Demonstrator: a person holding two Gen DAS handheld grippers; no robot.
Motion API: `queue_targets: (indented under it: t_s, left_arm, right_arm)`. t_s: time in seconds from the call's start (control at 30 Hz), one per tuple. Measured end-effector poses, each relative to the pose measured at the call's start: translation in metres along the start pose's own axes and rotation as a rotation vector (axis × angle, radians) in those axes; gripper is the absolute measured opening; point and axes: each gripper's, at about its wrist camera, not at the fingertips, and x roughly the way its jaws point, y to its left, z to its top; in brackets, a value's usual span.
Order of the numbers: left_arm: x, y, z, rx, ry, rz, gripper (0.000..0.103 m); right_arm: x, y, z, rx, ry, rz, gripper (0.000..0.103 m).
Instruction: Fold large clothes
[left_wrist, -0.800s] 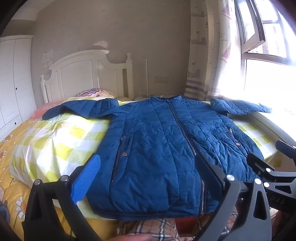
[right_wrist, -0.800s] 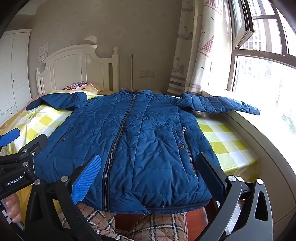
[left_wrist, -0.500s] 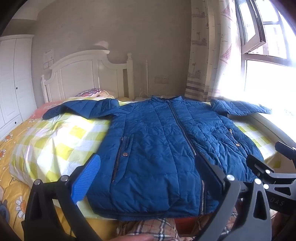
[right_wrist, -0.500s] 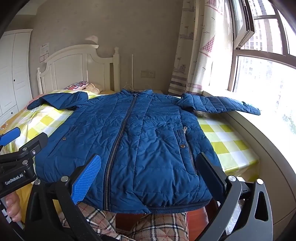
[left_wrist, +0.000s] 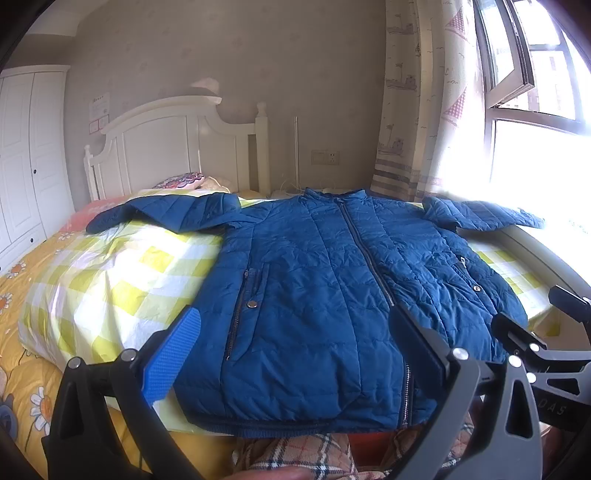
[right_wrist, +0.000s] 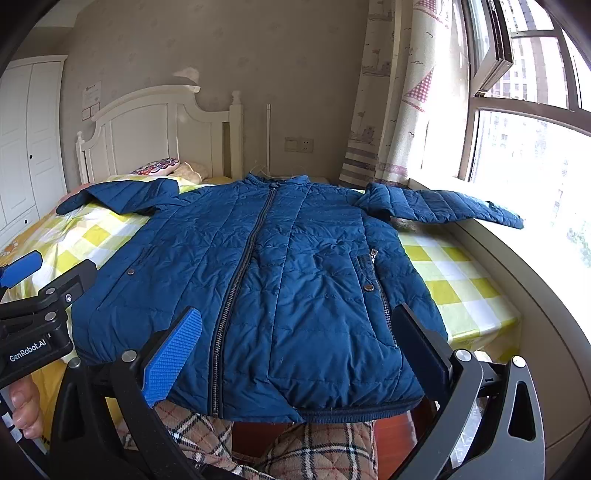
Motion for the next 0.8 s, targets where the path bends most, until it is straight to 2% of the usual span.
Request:
queue_targets:
  t_s: [0.8]
  left_arm:
    - [0.0019,0.0027,-0.0032,-0.004,0.008,0.002,0.101]
  right_arm:
    - [-0.0005,0.0020,-0.0016,-0.011,0.002,-0.008,0.099]
